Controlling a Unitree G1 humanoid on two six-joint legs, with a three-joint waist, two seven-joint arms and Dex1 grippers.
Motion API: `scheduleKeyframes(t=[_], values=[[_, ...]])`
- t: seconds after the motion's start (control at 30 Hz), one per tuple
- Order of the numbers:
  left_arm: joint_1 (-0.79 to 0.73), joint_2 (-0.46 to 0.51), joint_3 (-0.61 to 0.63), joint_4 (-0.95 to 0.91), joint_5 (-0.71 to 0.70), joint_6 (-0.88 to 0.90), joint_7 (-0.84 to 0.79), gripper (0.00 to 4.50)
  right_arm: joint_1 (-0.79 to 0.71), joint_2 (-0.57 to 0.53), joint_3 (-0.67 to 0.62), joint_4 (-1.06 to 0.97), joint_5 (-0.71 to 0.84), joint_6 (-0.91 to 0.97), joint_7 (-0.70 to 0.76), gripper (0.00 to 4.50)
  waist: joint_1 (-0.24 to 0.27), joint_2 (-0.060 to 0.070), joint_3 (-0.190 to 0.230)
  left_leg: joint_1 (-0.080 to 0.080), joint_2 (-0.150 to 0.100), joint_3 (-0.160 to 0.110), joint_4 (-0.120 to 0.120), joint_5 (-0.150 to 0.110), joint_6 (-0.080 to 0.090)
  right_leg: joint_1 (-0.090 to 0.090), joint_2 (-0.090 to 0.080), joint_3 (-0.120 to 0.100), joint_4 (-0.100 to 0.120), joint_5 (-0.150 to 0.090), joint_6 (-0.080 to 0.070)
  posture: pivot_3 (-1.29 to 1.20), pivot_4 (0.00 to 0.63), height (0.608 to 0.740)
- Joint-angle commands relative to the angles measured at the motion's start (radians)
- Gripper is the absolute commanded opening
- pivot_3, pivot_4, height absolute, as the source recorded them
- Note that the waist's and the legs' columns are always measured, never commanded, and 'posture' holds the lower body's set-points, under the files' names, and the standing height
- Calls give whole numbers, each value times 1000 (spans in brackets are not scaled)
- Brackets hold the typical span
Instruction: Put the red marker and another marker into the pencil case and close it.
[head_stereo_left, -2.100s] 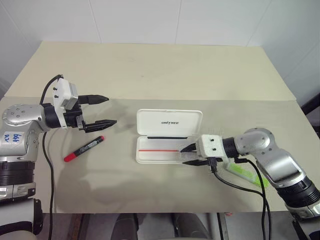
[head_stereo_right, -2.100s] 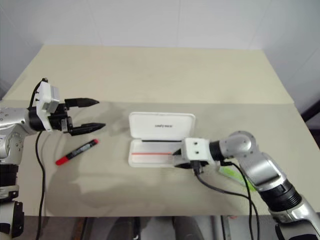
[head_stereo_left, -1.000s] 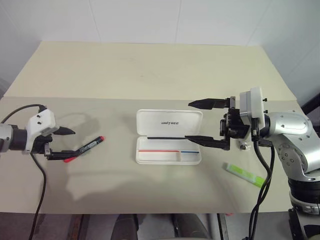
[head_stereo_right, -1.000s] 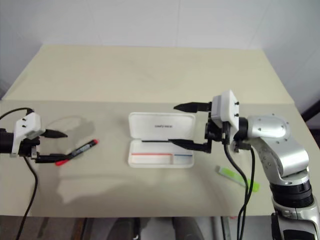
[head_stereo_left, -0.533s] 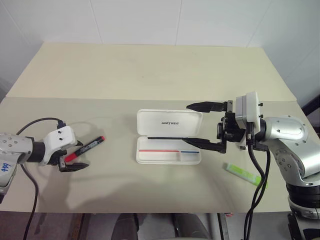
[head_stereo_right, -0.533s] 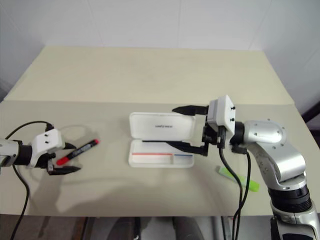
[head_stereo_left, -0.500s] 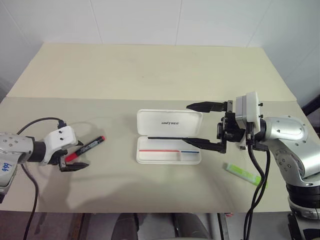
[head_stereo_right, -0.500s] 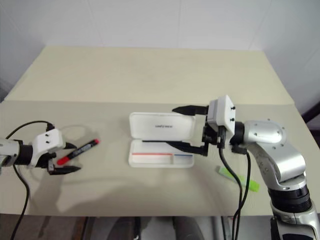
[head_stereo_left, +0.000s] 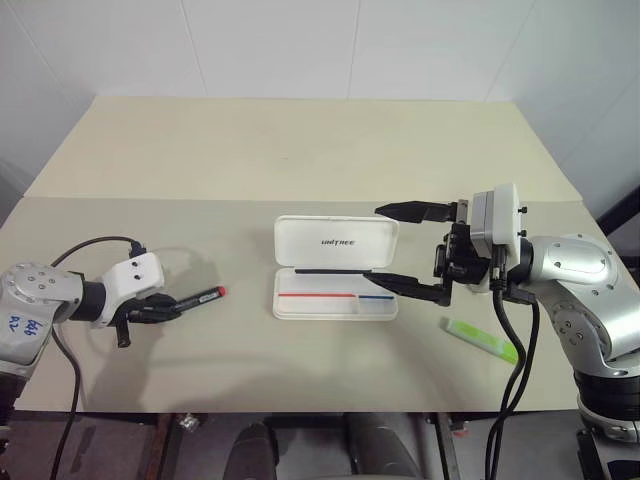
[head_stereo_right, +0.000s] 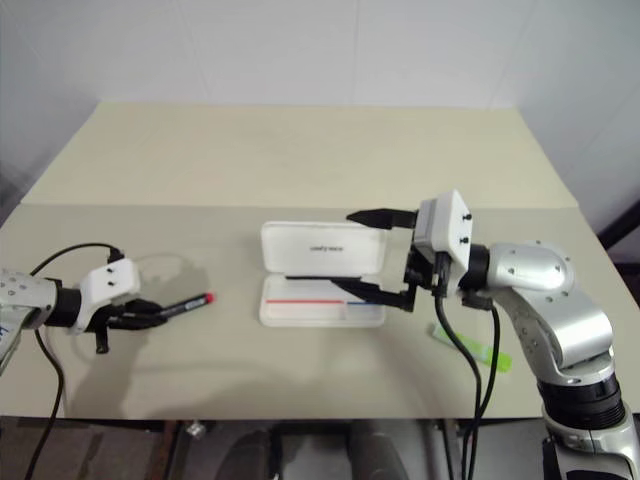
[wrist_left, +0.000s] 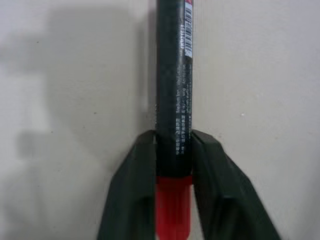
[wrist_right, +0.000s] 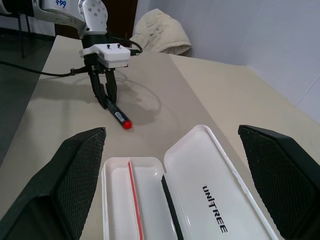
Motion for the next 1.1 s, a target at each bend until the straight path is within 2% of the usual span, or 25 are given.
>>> scheduleKeyframes(t=[0.03, 0.13, 0.23, 0.3, 0.33, 0.37, 0.43, 0.63, 0.77, 0.87, 1.1], values=[[-32, -4, 0, 48, 48, -20, 43, 561, 1, -10, -33, -21, 1, -27, -7, 4500, -1, 0, 0, 0, 0, 0, -1, 2, 2, 0, 0, 0, -1, 0, 0, 0, 150, 740], [-75, -9, 1, 45, 36, -53, 26, 561, 3, -12, -36, -7, -3, -35, 1, 4500, 3, 0, 0, -2, 0, 0, -2, 5, 5, -2, 0, -1, -1, 0, 1, 0, 150, 740], [-118, -10, 3, 22, 12, -75, -15, 561, 15, -16, -39, 21, -14, -52, 8, 4500, 7, -1, -1, -11, 1, 0, -1, 8, 3, -11, 1, -2, 0, 0, 3, 0, 150, 740], [-131, -5, 4, -1, -11, -99, -61, 561, 27, -18, -41, 40, -26, -66, 13, 4500, 10, -2, -1, -20, 1, 1, -1, 7, 1, -19, 1, -2, 2, 2, 9, 0, 150, 740], [-136, -1, 6, -17, -26, -116, -92, 561, 34, -19, -42, 50, -33, -74, 16, 4500, 12, -2, -1, -22, 1, 1, -1, 6, -1, -23, 1, -2, 5, 7, 22, 0, 150, 740], [-139, 5, 8, -36, -43, -125, -124, 561, 39, -20, -43, 58, -38, -81, 19, 4500, 12, -2, -1, -24, 0, 2, 0, 5, -4, -25, 1, -3, 6, 6, 27, 0, 150, 740], [-147, 19, 15, -74, -77, -133, -188, 561, 49, -21, -44, 69, -44, -91, 22, 4500, 12, -2, -1, -25, 1, 2, 0, 3, -6, -28, 1, -3, 7, 3, 33, 0, 150, 740], [-221, 13, 4, -158, -126, -82, -251, 561, 66, -29, -54, 93, -58, -112, 21, 4500, 11, -2, -1, -25, 4, 2, -1, 2, -6, -29, 4, -6, 9, -1, 32, 0, 150, 740], [-321, -64, -56, -190, -89, -23, -185, 561, 84, -41, -69, 101, -68, -123, 19, 4500, 13, -2, -1, -23, 3, 2, 2, 2, -5, -26, 3, -5, 10, -1, 33, 0, 150, 740], [-421, -165, -103, -217, -110, 91, -135, 561, 102, -55, -89, 108, -75, -130, 17, 4500, 18, -2, 0, -22, 1, 0, 4, 2, -5, -23, 3, -4, 10, 1, 36, 0, 150, 740], [-516, -295, -226, -150, -61, 81, -130, 561, 183, -128, -184, 69, -50, -122, 33, 4500, 13, -3, 0, -22, 0, 0, 7, 3, -5, -23, 2, -2, 12, 2, 39, 0, 150, 740]])
